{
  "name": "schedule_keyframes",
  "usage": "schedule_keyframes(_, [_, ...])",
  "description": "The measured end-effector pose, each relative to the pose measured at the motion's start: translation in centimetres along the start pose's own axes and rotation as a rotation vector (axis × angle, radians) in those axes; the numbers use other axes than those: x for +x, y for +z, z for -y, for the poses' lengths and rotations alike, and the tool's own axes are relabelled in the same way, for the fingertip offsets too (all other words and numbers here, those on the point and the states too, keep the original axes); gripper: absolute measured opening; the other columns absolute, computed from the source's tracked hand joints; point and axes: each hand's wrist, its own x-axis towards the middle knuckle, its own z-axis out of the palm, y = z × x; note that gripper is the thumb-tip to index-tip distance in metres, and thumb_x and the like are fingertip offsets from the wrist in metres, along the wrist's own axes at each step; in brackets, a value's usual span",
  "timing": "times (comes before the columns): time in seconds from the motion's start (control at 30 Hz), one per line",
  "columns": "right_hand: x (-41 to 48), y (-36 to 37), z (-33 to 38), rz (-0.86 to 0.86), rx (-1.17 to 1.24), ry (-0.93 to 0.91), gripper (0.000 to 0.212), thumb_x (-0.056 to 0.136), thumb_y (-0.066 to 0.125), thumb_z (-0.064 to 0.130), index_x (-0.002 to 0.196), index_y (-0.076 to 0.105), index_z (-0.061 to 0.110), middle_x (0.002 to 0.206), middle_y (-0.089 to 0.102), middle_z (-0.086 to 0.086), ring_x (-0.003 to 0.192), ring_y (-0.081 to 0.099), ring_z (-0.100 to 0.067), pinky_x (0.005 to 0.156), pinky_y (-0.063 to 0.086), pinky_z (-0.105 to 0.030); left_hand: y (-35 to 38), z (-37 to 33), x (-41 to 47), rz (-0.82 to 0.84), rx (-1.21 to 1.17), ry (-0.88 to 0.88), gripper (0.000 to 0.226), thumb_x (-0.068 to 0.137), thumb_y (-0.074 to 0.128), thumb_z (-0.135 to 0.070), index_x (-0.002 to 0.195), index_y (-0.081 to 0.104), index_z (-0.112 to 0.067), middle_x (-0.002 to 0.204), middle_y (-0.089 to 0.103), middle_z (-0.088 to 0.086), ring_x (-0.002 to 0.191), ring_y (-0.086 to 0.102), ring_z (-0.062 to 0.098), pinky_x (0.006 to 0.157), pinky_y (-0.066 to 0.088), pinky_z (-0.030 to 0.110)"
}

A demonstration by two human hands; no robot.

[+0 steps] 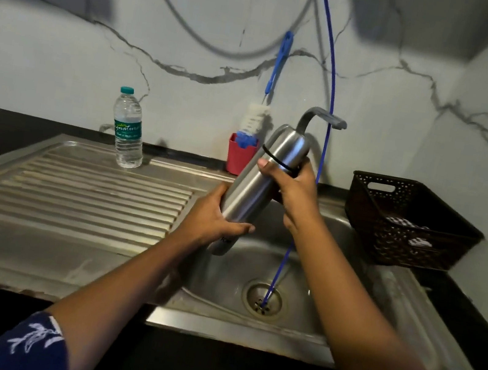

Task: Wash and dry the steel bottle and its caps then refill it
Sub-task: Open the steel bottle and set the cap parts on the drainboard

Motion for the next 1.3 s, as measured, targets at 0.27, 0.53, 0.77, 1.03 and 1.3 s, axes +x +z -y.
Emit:
schedule_keyframes(0.27, [1.9,0.4,-0.2,-0.217,0.076,0.021,0.063,0.065,0.085,0.029,0.117,0.051,0.017,0.107,0.060,-0.003,0.089,0.061,-0.018,0.068,0.052,-0.027,0.8,1.6,0.0,-0.122,0.289,0.043,0.078,0.057,0.084,-0.043,0.125,0.047,-0.029,0.101,0.056,-0.010,0.086,0.060,0.015,0.076,0.053,0.032])
schedule_keyframes(0.53, [2.9,-1.3,-0.8,-0.130,0.138,-0.065,0.044,0.068,0.081,0.013,0.100,0.054,0.025,0.105,0.057,-0.003,0.086,0.059,-0.016,0.066,0.052,-0.025,0.9,1.8,1.0,-0.023,0.196,0.034,0.087,0.059,0.087,-0.040,0.134,0.046,-0.021,0.109,0.057,-0.005,0.092,0.059,0.014,0.074,0.048,0.024])
schedule_keyframes(0.77, [3.8,-4.5,-1.3,0.511,0.353,-0.075,0.078,0.052,0.086,0.023,0.121,0.051,0.012,0.108,0.063,-0.009,0.098,0.063,-0.023,0.084,0.053,-0.035,0.9,1.4,0.0,0.200,-0.045,-0.057,0.089,0.044,0.086,-0.045,0.123,0.047,-0.033,0.108,0.060,-0.012,0.099,0.060,0.009,0.084,0.049,0.022])
schedule_keyframes(1.03, [2.9,-6.0,5.8,0.179,-1.116,-0.053,0.087,0.075,0.012,0.085,0.107,0.058,0.018,0.095,0.063,-0.005,0.079,0.060,-0.020,0.078,0.048,-0.034,1.2,1.3,-0.2,0.031,0.144,0.028,0.082,0.059,0.089,-0.032,0.130,0.050,-0.021,0.109,0.061,-0.005,0.093,0.058,0.012,0.075,0.042,0.019])
schedule_keyframes(1.3, [2.7,-7.2,5.4,0.638,-0.762,-0.033,0.040,0.086,0.066,0.025,0.123,0.050,0.019,0.117,0.054,-0.005,0.100,0.058,-0.017,0.073,0.055,-0.027,0.8,2.0,-0.1,0.041,0.217,0.024,0.094,0.045,0.077,-0.058,0.130,0.051,-0.028,0.110,0.063,-0.004,0.093,0.060,0.014,0.076,0.048,0.027])
